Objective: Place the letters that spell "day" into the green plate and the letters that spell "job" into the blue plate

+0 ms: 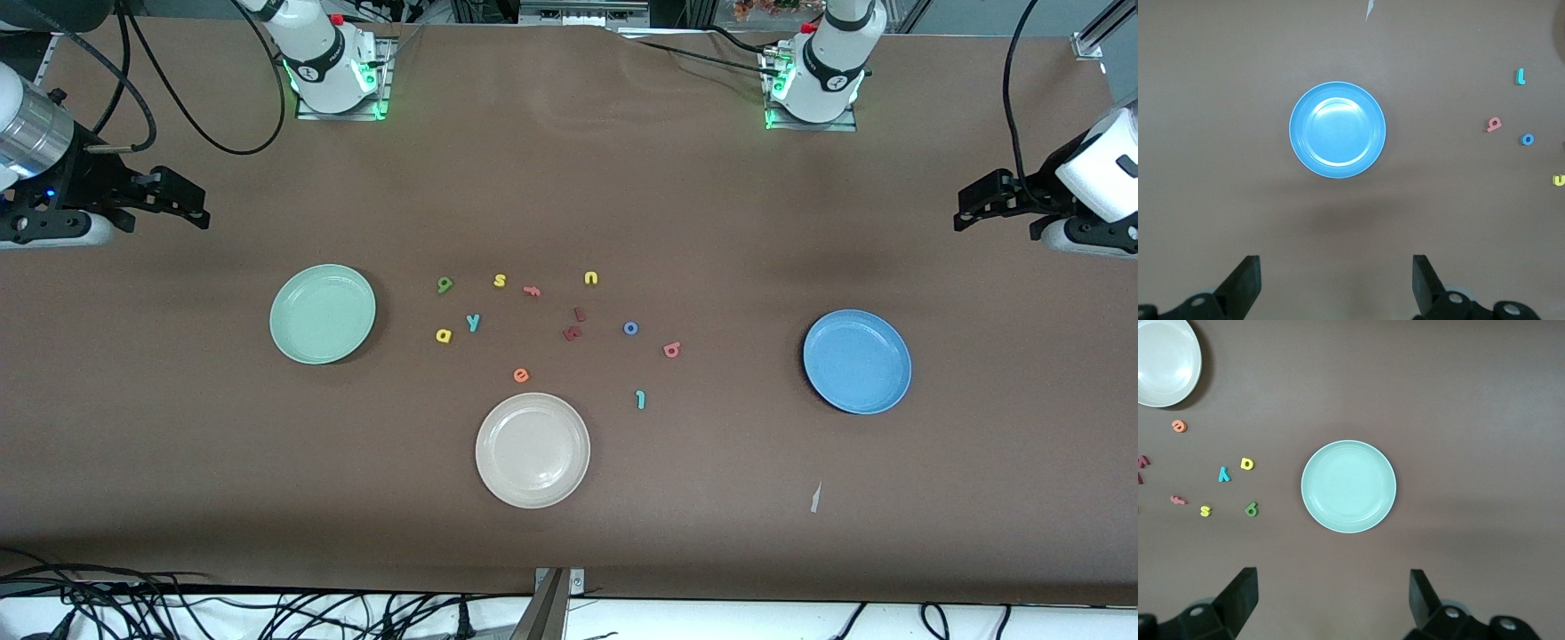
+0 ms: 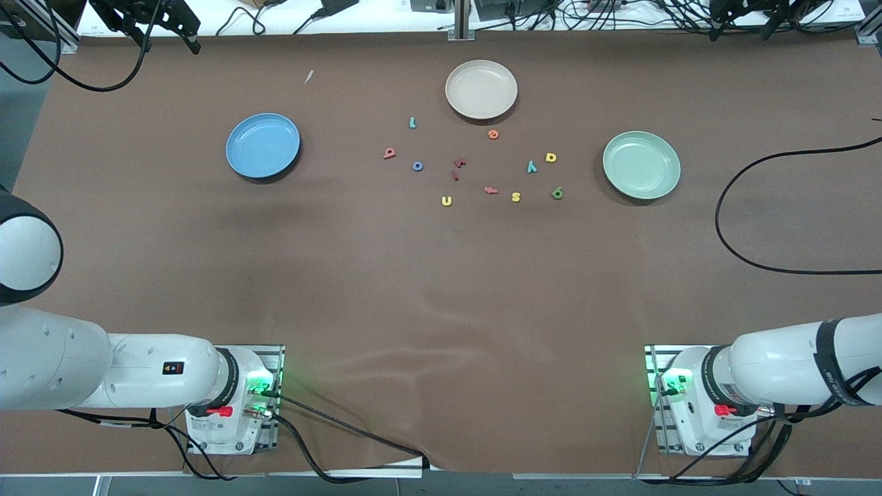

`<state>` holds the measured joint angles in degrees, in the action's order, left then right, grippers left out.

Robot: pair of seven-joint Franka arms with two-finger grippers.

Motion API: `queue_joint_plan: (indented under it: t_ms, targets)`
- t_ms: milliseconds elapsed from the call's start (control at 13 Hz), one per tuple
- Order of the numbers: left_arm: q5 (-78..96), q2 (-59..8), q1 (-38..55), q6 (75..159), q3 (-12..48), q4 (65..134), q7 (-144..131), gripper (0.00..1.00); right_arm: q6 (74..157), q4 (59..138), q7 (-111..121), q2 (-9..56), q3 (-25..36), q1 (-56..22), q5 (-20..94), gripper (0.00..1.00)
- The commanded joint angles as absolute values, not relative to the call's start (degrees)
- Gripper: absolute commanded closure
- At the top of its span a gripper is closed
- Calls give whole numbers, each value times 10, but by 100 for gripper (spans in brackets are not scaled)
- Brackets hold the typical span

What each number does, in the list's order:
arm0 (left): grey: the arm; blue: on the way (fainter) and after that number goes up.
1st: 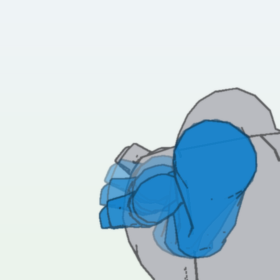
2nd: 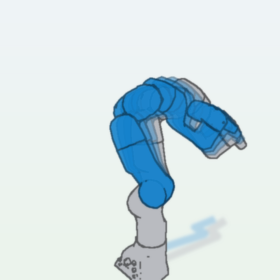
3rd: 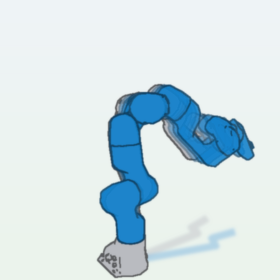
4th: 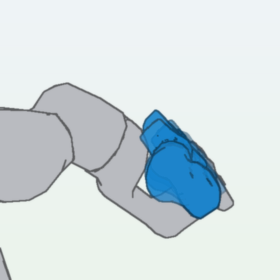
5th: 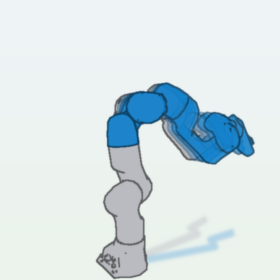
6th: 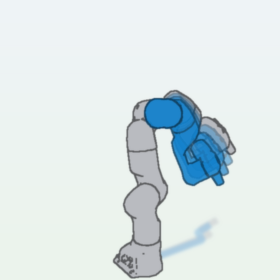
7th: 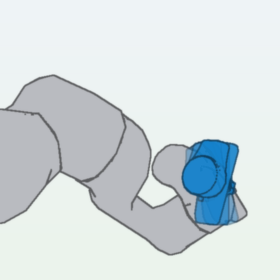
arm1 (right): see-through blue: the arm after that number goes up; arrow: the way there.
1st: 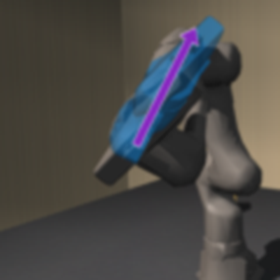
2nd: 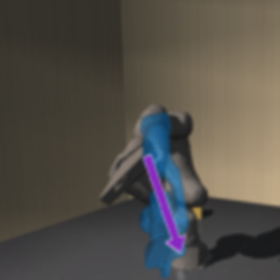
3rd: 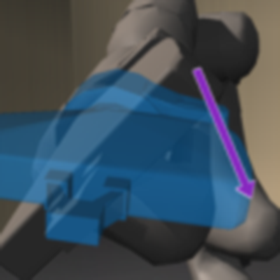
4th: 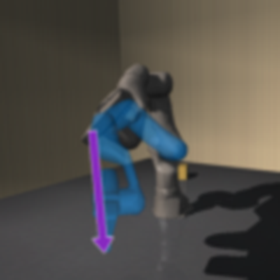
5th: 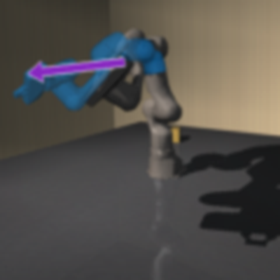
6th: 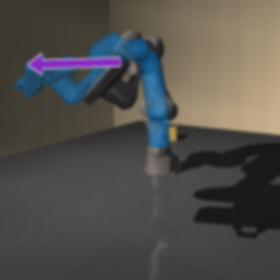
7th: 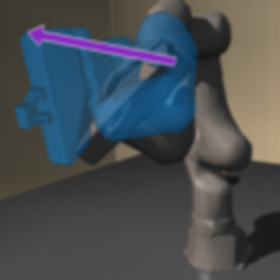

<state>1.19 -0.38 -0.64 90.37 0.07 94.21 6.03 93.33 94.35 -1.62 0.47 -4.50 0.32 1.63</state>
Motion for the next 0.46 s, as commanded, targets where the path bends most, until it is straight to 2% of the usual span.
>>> queue_joint_plan:
  t_ms: [0,385]
  targets:
    - [16,-6,-4,894,0,933,61,0,928,939,-17,4,-47,-1,8,0]
    - [16,-6,-4,894,0,933,58,0,914,939,-24,4,-47,-2,9,0]
